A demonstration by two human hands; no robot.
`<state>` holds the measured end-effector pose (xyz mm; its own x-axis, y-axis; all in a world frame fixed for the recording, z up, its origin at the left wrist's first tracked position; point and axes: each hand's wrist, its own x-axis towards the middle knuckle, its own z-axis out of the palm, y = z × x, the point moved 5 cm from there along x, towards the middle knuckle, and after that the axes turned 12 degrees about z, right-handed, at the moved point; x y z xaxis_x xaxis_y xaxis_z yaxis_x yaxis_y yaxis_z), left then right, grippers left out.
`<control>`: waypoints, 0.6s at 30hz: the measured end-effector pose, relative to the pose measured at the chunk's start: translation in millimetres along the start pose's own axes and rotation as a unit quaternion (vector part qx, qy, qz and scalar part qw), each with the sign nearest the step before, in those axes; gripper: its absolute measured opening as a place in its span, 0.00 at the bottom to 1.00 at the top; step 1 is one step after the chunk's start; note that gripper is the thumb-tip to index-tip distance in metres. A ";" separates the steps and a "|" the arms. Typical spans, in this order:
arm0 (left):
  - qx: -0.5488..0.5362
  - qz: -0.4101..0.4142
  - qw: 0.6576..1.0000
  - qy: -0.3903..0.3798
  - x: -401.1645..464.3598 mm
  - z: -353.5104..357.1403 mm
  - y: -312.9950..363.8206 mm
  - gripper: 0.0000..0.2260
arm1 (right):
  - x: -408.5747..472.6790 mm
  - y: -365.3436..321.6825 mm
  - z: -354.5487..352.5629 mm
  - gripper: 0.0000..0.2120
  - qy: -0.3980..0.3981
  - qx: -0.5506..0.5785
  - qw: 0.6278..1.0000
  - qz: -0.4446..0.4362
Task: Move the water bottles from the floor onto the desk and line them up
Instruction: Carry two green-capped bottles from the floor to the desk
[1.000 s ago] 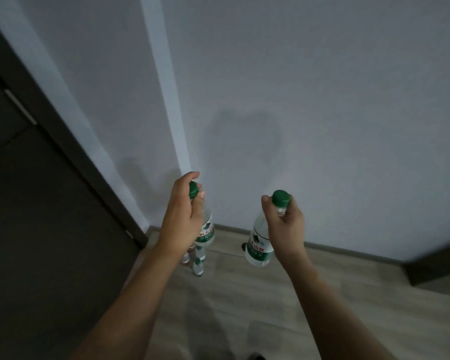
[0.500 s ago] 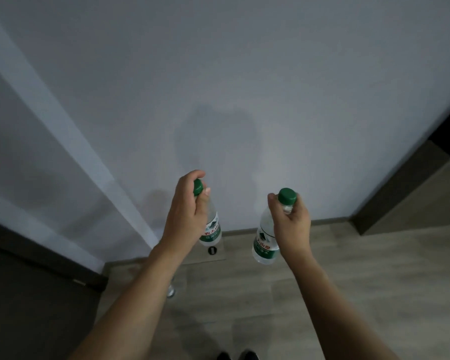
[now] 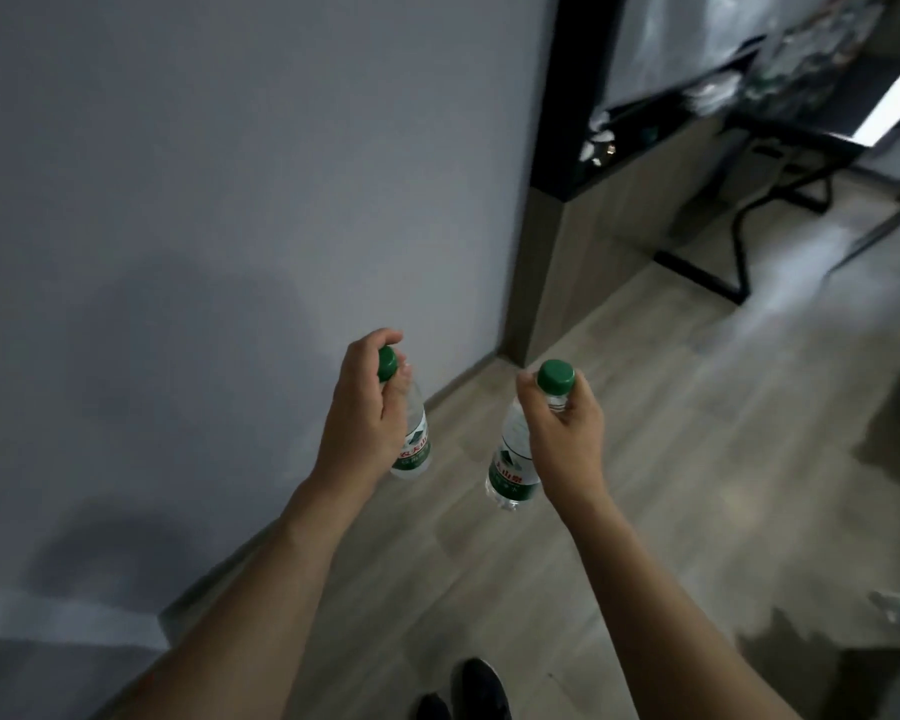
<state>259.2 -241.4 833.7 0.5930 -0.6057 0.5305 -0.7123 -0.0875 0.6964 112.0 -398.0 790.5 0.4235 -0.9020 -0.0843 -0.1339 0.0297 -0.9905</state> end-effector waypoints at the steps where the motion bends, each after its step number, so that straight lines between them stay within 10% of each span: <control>1: -0.012 0.008 1.000 -0.018 3.7 15.6 6.0 0.12 | 0.0 1.4 -16.3 0.09 0.019 -0.001 1.000 0.005; 18: -0.158 0.124 0.955 -0.217 28.3 258.8 144.9 0.14 | 1.9 15.8 -277.1 0.12 0.296 0.011 0.955 0.036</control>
<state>75.6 -475.9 824.5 0.1608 -0.8533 0.4960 -0.6209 0.3032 0.7229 -137.6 -518.6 804.6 -0.1670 -0.9825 -0.0827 -0.1217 0.1037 -0.9871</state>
